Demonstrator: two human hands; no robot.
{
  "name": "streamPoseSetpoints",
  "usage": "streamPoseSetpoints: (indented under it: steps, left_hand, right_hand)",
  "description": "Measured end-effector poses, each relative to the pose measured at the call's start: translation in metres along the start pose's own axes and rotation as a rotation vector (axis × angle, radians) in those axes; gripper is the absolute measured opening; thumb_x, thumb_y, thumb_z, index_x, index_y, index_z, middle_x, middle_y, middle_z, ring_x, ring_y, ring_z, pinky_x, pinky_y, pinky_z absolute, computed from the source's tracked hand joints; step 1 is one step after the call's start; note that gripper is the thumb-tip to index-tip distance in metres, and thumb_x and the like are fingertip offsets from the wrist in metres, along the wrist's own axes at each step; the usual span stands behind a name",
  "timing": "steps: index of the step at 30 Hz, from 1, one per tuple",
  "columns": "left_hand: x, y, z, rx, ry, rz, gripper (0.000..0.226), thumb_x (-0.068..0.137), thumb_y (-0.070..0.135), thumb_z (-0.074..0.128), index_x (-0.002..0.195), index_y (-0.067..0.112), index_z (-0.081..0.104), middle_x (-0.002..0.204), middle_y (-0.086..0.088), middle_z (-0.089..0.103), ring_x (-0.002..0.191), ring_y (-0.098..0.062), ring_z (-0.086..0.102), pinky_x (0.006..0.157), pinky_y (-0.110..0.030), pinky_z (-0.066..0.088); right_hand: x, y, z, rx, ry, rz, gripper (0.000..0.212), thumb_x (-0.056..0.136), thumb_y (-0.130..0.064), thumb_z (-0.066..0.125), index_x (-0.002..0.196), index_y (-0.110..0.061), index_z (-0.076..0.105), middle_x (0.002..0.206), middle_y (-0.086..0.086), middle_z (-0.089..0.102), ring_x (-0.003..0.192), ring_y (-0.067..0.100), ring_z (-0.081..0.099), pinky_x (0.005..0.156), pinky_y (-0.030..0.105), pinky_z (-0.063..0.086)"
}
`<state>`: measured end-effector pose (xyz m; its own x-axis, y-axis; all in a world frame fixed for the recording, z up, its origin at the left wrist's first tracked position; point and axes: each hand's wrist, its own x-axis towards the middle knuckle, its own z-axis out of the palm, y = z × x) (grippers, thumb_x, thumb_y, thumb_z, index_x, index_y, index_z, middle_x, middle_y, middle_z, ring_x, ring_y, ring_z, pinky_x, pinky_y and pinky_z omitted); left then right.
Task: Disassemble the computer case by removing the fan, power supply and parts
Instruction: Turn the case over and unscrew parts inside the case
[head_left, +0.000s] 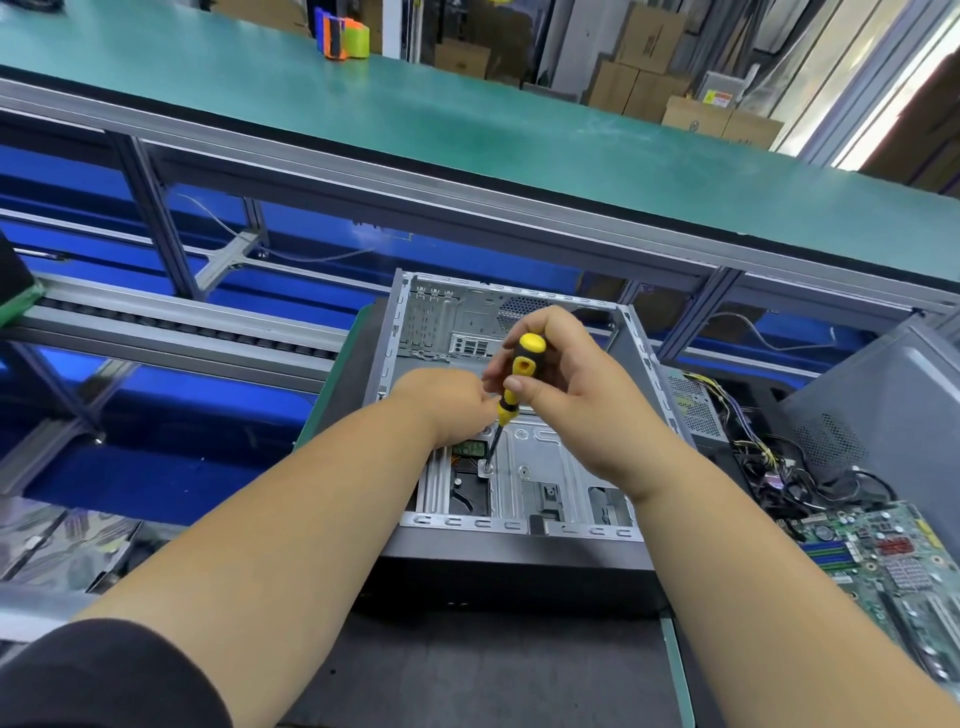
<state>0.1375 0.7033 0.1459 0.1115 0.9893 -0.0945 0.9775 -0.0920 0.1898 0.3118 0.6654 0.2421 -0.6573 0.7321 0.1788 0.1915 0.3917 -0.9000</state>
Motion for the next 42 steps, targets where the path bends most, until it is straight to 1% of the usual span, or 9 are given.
streamPoseSetpoints:
  steps: [3,7,12,16,21,27,30,37,42]
  left_hand:
    - [0.003,0.0,0.0,0.031,-0.015,0.029,0.047,0.088,0.055,0.018,0.076,0.025,0.051,0.075,0.002,0.058,0.065,-0.011,0.05,0.057,-0.03,0.036]
    - [0.007,-0.001,-0.002,0.007,-0.086,0.038,0.057,0.085,0.067,0.01,0.083,0.028,0.051,0.077,0.004,0.052,0.078,-0.02,0.054,0.076,-0.037,0.048]
    - [0.005,-0.001,-0.002,-0.025,-0.042,0.033,0.057,0.07,0.065,0.007,0.067,0.023,0.045,0.068,0.005,0.051,0.063,-0.012,0.048,0.058,-0.032,0.036]
    - [0.003,-0.002,-0.001,0.018,-0.064,0.034,0.042,0.077,0.051,0.017,0.065,0.025,0.047,0.069,0.005,0.055,0.061,-0.007,0.046,0.053,-0.029,0.031]
    - [0.008,-0.004,0.003,0.003,-0.062,0.012,0.05,0.088,0.06,0.018,0.067,0.026,0.049,0.072,0.009,0.054,0.069,-0.01,0.05,0.063,-0.033,0.039]
    - [0.006,-0.002,0.001,-0.001,-0.062,0.006,0.051,0.092,0.06,0.018,0.069,0.027,0.05,0.07,0.011,0.052,0.069,-0.012,0.051,0.063,-0.032,0.038]
    - [0.005,-0.003,0.0,0.009,-0.074,0.01,0.048,0.089,0.057,0.019,0.076,0.027,0.055,0.075,0.009,0.054,0.073,-0.014,0.053,0.062,-0.032,0.037]
    - [0.004,0.002,-0.004,-0.007,-0.071,-0.031,0.04,0.094,0.044,0.026,0.066,0.023,0.046,0.072,0.005,0.054,0.064,-0.009,0.046,0.063,-0.033,0.036]
    - [0.001,0.002,-0.005,-0.014,-0.048,-0.029,0.036,0.093,0.041,0.031,0.066,0.023,0.048,0.072,0.006,0.055,0.065,-0.01,0.048,0.058,-0.031,0.034]
  right_hand:
    - [0.002,-0.002,-0.004,0.028,-0.011,-0.013,0.038,0.092,0.017,0.045,0.115,-0.011,0.057,0.107,0.007,0.066,0.102,0.019,0.069,0.093,0.035,0.055]
    - [0.003,-0.006,-0.013,-0.081,-0.067,-0.003,0.049,0.093,0.019,0.038,0.12,-0.017,0.057,0.103,0.0,0.066,0.103,0.014,0.066,0.095,0.031,0.052]
    - [0.002,-0.005,-0.011,0.032,-0.114,0.013,0.033,0.091,0.009,0.047,0.117,-0.01,0.058,0.101,0.009,0.064,0.1,0.026,0.063,0.092,0.045,0.051]
    - [0.006,-0.001,0.005,0.121,0.086,-0.055,0.015,0.091,-0.017,0.055,0.097,-0.015,0.068,0.099,0.019,0.057,0.091,0.023,0.057,0.084,0.043,0.049]
    - [0.006,0.01,0.011,0.376,0.168,-0.024,0.023,0.095,-0.012,0.053,0.116,-0.012,0.062,0.081,0.004,0.06,0.08,0.018,0.058,0.073,0.027,0.05]
    - [0.003,0.018,0.016,0.665,0.234,0.026,0.01,0.092,-0.016,0.053,0.098,-0.008,0.051,0.082,0.006,0.063,0.077,0.021,0.06,0.072,0.031,0.049]
    - [0.005,0.018,0.016,0.684,0.234,0.041,0.012,0.091,-0.018,0.06,0.099,-0.008,0.057,0.088,0.007,0.063,0.081,0.022,0.06,0.078,0.034,0.051]
    - [0.007,0.019,0.016,0.776,0.12,0.069,0.027,0.089,-0.024,0.058,0.106,-0.006,0.068,0.085,0.005,0.062,0.08,0.02,0.06,0.081,0.031,0.053]
    - [0.011,0.02,0.02,0.882,0.125,0.101,0.017,0.094,-0.023,0.047,0.1,-0.01,0.056,0.077,0.006,0.059,0.073,0.022,0.054,0.077,0.033,0.043]
